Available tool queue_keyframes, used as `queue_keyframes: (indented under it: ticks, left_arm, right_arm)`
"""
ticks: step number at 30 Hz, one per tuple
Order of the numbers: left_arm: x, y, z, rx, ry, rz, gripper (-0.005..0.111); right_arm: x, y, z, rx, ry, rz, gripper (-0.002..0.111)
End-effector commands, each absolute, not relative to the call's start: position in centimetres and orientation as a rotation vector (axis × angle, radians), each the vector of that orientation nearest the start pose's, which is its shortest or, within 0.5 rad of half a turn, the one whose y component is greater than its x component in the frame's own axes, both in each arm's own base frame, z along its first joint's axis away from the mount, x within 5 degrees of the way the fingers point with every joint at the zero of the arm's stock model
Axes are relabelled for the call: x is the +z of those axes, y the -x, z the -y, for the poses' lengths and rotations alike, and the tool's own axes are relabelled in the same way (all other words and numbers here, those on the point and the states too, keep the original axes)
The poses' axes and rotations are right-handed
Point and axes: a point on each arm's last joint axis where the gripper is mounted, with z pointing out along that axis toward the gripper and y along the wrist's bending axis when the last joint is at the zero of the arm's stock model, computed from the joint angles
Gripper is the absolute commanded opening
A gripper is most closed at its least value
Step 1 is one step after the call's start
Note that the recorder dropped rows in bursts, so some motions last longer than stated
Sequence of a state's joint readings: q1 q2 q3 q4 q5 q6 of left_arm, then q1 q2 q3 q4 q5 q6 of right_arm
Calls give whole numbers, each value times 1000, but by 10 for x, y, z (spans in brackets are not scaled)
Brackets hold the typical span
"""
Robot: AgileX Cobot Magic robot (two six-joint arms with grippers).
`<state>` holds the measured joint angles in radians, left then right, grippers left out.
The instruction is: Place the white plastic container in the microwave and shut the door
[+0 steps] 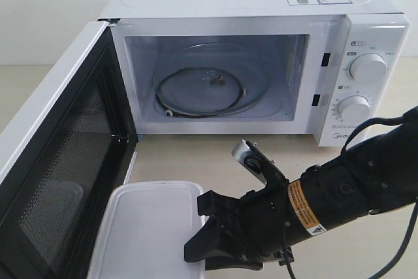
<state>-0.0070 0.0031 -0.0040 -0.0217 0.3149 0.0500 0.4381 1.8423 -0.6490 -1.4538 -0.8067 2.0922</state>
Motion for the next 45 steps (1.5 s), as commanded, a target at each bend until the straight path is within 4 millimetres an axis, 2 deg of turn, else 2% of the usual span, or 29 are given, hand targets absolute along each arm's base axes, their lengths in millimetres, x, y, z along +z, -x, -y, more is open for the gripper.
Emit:
queue_keyframes:
  ticks: [1, 3, 4, 10, 14, 17, 21, 30, 38, 45]
  left_arm:
    - [185, -54, 1, 5, -40, -1794, 4]
    - [185, -54, 1, 5, -40, -1794, 4]
    - [185, -54, 1, 5, -40, -1794, 4]
    - [185, -54, 1, 5, -40, -1794, 4]
    - [185, -54, 1, 5, -40, -1794, 4]
    - [185, -54, 1, 5, -40, -1794, 4]
    - [185, -54, 1, 5, -40, -1794, 4]
    - [185, -54, 1, 5, -40, -1794, 4]
    - [185, -54, 1, 5, -40, -1794, 4]
    - [185, -54, 1, 5, -40, -1794, 4]
  right_arm:
    - [118, -227, -179, 1413, 43, -2735, 11]
    - [118, -227, -179, 1410, 56, -2731, 1]
    - [118, -227, -179, 1411, 53, -2732, 0]
    - [120, -226, -179, 1414, 61, -2725, 0]
    - [132, -227, -177, 1379, 91, -2683, 0]
    - [144, -231, -169, 1306, 76, -2658, 0]
    - [156, -237, -156, 1297, 49, -2606, 0]
    - [158, -245, -146, 1317, -49, -2572, 0]
    - [164, -259, -145, 1348, -295, -2431, 0]
    - [171, -278, -136, 1351, -617, -2219, 0]
